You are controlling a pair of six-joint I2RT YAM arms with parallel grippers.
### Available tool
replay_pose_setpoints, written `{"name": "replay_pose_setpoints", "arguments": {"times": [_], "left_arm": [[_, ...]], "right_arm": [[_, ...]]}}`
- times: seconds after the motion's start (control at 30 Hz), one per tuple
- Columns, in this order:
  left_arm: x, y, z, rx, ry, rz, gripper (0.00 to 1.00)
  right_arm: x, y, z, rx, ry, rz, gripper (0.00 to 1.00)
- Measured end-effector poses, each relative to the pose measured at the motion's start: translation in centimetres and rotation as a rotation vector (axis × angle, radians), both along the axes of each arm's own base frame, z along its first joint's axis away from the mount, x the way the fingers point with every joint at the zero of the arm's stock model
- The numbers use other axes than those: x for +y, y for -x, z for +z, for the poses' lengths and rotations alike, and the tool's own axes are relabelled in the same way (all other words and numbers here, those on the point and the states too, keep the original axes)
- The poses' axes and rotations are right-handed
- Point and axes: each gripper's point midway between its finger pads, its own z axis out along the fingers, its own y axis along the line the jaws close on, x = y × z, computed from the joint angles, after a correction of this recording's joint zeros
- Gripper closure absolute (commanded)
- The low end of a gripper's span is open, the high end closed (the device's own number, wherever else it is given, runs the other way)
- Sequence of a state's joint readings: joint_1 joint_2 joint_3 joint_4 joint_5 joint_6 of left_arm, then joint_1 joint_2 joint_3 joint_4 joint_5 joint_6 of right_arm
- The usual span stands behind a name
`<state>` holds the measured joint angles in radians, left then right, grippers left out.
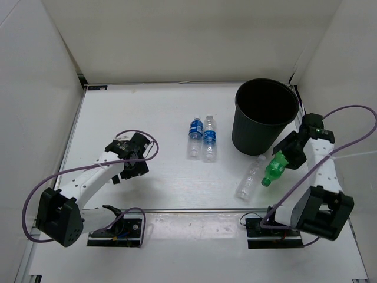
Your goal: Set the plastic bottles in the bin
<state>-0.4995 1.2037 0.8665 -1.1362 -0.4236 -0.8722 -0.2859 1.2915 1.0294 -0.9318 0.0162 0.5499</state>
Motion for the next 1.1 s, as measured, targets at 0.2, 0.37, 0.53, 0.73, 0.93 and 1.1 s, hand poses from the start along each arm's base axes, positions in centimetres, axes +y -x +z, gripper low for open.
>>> {"name": "replay_pose_setpoints", "arguments": {"times": [0.2,0.37,0.53,0.73,0.93,1.1], "left_arm": [[-0.1,-0.2,-0.5,0.017,-0.009,0.001,0.00],[-0.4,-0.7,-0.5,0.019,-0.010,0.000,0.00],[-0.5,-0.8,-0.7,0.025,-0.012,-0.001,0.00],[-0.8,-1.5,-0.2,0.019,-0.008,-0.001,0.00],[-1.2,-2.3,0.7,0.001,-0.005,0.001,0.00],[-1.0,-2.0,0.7,0.010,-0.011,0.006,0.00]], "right_arm": [[3.7,2.6,3.5,-0.058,-0.057,0.032,1.00],[4.5,-1.1,15.2,-0.419,-0.058,0.084,0.98],[4.3,-6.3,30.1,-0.851,0.018,0.165,0.89],[3.6,-15.3,33.4,-0.933,0.009,0.235,0.50],[3.4,-19.4,25.3,-0.720,-0.080,0.227,0.00],[3.5,-15.7,27.8,-0.768,-0.029,0.218,0.00]]}}
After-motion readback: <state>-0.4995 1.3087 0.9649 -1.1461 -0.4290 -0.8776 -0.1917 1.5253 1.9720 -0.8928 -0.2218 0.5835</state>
